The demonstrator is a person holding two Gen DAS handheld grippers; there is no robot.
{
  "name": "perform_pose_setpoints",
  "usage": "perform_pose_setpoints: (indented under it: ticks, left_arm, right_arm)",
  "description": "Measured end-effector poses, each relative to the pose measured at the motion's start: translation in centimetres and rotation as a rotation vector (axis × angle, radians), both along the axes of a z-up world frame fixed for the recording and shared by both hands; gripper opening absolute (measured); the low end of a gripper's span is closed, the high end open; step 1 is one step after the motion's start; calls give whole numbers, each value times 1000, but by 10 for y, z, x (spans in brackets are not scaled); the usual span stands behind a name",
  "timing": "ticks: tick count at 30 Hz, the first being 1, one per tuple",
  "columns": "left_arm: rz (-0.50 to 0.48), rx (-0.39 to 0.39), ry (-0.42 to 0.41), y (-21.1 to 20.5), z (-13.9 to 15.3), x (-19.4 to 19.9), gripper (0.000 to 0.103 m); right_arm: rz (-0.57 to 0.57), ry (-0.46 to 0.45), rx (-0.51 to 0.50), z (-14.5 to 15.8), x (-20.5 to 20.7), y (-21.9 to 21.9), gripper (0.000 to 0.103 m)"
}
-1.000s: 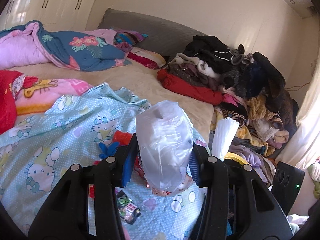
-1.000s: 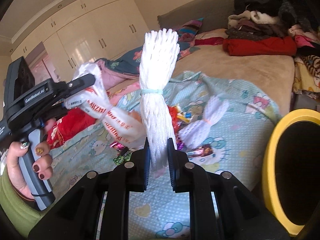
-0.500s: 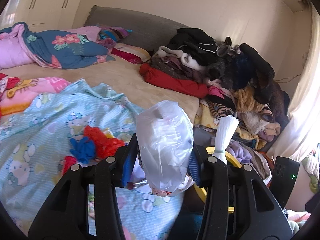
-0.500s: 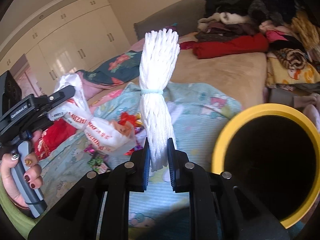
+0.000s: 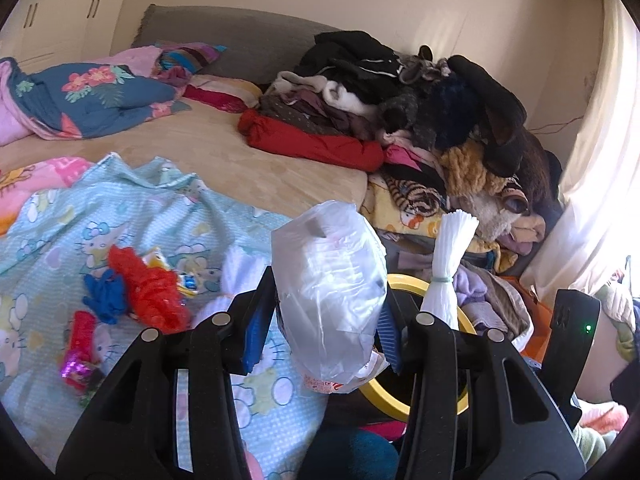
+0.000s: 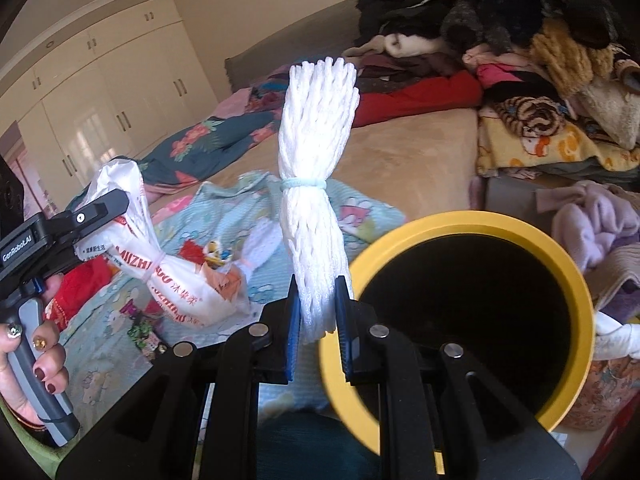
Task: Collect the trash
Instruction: 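Carry the white bag and white mesh net with both grippers over the yellow bin, then open both grippers to drop the bag and net into the bin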
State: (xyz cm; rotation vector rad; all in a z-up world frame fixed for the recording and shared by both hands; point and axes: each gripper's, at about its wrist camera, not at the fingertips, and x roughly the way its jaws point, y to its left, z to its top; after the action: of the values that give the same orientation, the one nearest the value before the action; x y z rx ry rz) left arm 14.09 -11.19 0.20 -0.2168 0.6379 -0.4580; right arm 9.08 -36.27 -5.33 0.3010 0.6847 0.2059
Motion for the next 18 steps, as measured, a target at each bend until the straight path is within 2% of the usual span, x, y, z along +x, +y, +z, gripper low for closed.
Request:
perform_pose_setpoints:
  ticks: [6,18]
  left_arm:
    - [-35,13,14,-25,-6,6,39]
    - [-123,68,35,-89,-24,21,40]
  right_arm:
    - [-58,34,-31,-10,-3,-20,16]
    - [-181,110,-16,-40,-4,-61,18]
